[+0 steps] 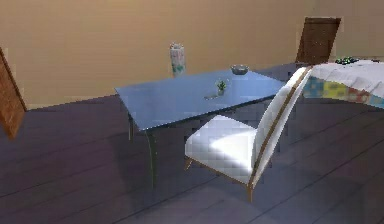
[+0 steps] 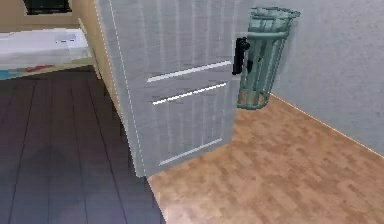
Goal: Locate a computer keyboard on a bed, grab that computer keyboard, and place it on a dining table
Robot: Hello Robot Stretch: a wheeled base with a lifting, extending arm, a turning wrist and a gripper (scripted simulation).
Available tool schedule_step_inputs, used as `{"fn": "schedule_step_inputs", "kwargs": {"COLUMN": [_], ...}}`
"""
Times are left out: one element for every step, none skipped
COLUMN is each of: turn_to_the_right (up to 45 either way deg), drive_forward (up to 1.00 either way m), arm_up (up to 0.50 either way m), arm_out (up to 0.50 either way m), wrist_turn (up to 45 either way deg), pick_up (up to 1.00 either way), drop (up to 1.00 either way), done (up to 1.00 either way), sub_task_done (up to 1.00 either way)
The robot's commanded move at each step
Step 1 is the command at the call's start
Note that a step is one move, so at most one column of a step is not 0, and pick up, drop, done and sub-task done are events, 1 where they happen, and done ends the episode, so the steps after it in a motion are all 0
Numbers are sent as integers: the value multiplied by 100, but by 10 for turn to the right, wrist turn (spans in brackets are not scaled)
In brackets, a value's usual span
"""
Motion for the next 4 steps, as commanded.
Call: {"fn": "schedule_step_inputs", "kwargs": {"turn_to_the_right": [-450,0,0,210], "drive_forward": [0,100,15,0], "arm_up": [0,0,0,0], "arm_out": [0,0,0,0], "wrist_turn": [0,0,0,0], "pick_up": [0,0,0,0], "drop": [0,0,0,0], "done": [0,0,0,0], "sub_task_done": [0,0,0,0]}}
